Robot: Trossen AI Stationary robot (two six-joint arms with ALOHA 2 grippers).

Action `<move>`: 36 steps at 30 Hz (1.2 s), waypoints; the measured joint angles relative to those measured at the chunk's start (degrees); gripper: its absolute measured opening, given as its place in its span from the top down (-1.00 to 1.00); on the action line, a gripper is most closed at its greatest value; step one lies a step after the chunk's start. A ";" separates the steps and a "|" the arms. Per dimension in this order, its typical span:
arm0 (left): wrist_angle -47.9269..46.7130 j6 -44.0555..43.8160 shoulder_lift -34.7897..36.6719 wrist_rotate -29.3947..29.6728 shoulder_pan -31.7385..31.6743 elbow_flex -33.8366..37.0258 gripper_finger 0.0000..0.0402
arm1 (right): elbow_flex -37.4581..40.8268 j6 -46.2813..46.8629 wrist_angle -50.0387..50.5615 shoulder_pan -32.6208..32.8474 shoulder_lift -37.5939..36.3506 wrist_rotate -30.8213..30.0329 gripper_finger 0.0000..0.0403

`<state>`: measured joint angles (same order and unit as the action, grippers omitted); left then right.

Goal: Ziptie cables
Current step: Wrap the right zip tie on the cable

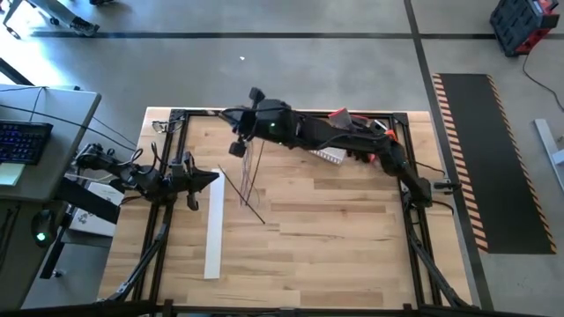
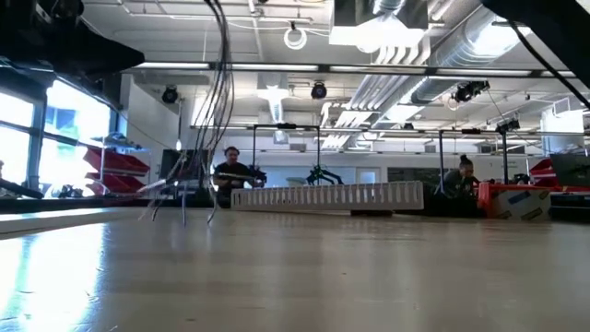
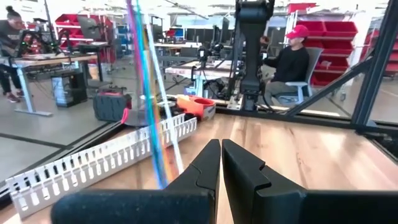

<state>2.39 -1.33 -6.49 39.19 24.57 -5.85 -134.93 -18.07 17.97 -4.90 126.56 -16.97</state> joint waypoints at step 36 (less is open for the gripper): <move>0.43 0.49 -0.10 -0.41 1.82 0.39 1.00 | 36.39 -1.11 -47.70 10.24 -7.82 -3.09 1.00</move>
<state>2.82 -0.84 -6.59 38.78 26.39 -5.45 -98.54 -19.18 -29.73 5.34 118.74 -20.05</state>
